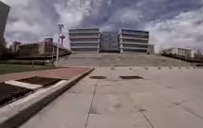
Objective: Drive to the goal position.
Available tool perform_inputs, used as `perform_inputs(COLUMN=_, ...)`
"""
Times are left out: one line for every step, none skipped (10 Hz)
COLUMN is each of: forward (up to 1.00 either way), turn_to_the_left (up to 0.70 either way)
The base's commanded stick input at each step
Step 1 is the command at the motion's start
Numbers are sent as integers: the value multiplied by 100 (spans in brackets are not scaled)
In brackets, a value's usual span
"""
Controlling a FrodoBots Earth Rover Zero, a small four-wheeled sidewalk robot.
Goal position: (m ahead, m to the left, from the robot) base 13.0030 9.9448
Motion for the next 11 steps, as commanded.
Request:
perform_inputs(forward=100, turn_to_the_left=0)
perform_inputs(forward=100, turn_to_the_left=0)
perform_inputs(forward=100, turn_to_the_left=0)
perform_inputs(forward=100, turn_to_the_left=0)
perform_inputs(forward=100, turn_to_the_left=0)
perform_inputs(forward=100, turn_to_the_left=0)
perform_inputs(forward=100, turn_to_the_left=-40)
perform_inputs(forward=100, turn_to_the_left=-31)
perform_inputs(forward=100, turn_to_the_left=0)
perform_inputs(forward=100, turn_to_the_left=0)
perform_inputs(forward=100, turn_to_the_left=0)
